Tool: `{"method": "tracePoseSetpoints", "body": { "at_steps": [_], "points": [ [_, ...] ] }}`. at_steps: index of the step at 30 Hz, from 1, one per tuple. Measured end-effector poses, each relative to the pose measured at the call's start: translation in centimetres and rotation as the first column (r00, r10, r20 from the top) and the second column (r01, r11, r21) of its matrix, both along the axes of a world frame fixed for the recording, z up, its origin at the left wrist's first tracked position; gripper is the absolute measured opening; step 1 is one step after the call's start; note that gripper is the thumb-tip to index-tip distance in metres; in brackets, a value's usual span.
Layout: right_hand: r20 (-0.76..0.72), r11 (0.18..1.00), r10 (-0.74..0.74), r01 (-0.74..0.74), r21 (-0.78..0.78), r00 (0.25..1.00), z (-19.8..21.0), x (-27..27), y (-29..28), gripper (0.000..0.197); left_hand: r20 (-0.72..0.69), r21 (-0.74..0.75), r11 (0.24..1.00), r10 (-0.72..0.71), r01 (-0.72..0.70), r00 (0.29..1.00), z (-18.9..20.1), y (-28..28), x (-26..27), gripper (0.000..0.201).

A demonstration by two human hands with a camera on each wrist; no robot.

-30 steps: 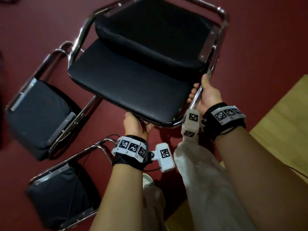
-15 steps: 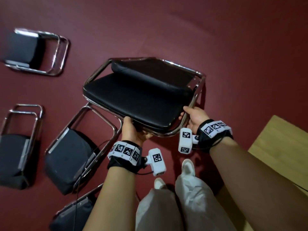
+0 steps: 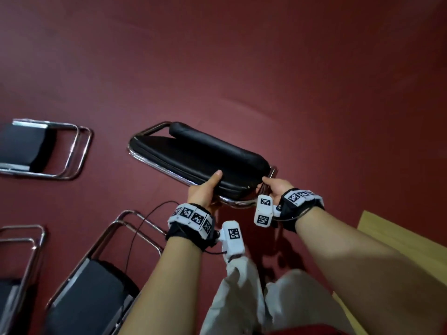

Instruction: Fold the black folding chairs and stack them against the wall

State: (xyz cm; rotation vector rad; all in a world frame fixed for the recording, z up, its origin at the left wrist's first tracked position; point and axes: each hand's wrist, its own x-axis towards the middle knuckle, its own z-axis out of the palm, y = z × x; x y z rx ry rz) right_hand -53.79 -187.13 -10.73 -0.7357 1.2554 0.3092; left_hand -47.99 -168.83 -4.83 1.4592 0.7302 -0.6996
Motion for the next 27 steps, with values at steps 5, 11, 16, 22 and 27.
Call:
{"method": "tracePoseSetpoints", "body": {
  "at_steps": [5, 11, 16, 22, 27],
  "points": [
    [0.043, 0.998, 0.021, -0.024, 0.051, 0.999, 3.2, 3.3, -2.3, 0.016, 0.025, 0.076, 0.994, -0.081, 0.079, 0.996, 2.0, -2.6, 5.7, 0.045],
    [0.040, 0.983, 0.150, -0.154, 0.101, 0.988, 6.2, 7.7, -6.6, 0.038, 0.055, 0.113, 0.989, -0.105, 0.099, 0.993, 5.1, -7.3, 11.0, 0.046],
    [0.032, 0.879, 0.464, -0.464, 0.111, 0.885, 7.3, 11.6, -11.0, 0.041, 0.100, 0.197, 0.980, -0.045, 0.024, 0.994, 7.0, -10.4, 15.2, 0.050],
    [-0.024, 0.688, 0.716, -0.710, -0.149, 0.698, 10.7, 17.9, -14.7, 0.032, 0.118, 0.364, 0.930, -0.093, 0.044, 0.989, 8.0, -10.1, 18.5, 0.056],
    [0.100, 0.655, 0.724, -0.636, -0.409, 0.682, 13.2, 24.7, -14.2, 0.014, 0.113, 0.492, 0.858, -0.236, 0.152, 0.965, 8.0, -7.7, 21.9, 0.070]
  ]
}}
